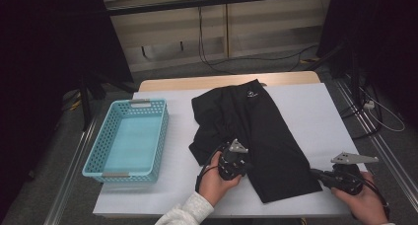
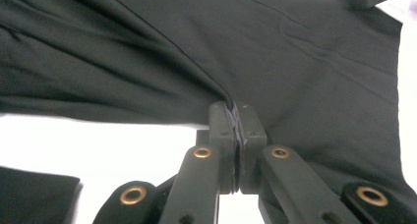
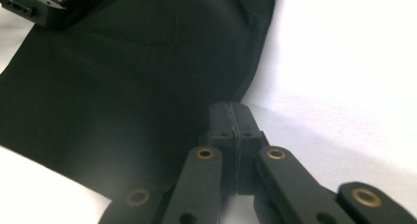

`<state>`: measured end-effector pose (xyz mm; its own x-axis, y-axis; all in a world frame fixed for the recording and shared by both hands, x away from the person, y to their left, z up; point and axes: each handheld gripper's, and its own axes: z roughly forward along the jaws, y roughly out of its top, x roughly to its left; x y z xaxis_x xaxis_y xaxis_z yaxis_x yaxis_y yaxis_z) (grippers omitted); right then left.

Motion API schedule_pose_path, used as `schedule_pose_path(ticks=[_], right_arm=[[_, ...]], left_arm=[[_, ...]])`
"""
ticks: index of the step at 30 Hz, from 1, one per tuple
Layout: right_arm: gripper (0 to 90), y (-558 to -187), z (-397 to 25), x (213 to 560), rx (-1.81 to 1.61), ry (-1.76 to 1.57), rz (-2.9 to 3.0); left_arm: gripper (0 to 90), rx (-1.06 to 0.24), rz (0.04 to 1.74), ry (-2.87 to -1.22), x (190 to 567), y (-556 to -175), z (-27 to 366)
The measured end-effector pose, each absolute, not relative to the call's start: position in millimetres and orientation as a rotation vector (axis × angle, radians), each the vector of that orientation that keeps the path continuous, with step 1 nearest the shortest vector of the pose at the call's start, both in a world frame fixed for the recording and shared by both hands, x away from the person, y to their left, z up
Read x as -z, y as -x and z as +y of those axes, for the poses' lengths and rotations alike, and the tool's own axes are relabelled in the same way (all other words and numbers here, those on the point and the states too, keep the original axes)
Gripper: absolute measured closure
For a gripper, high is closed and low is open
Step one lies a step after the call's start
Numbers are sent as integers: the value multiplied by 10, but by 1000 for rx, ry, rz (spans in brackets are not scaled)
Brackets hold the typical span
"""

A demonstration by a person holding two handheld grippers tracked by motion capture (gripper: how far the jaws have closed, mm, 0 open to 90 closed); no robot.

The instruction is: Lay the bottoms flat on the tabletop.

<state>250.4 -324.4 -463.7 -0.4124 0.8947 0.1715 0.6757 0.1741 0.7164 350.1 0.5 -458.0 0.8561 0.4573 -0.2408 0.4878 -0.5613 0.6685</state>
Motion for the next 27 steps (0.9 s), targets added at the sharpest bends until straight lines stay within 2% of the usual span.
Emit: schedule_pose_path(ticks=[25, 26, 27], right_arm=[[898, -2295, -3109, 4589, -1060, -1460, 2285], [869, -2310, -3110, 4590, -1067, -1443, 2299], [797, -2330, -3108, 4589, -1072, -1430, 2307]], left_arm=[[871, 71, 633, -2292, 4550, -3392, 120], [857, 61, 631, -2285, 4554, -3395, 129], [830, 52, 629, -2283, 4553, -3404, 143]])
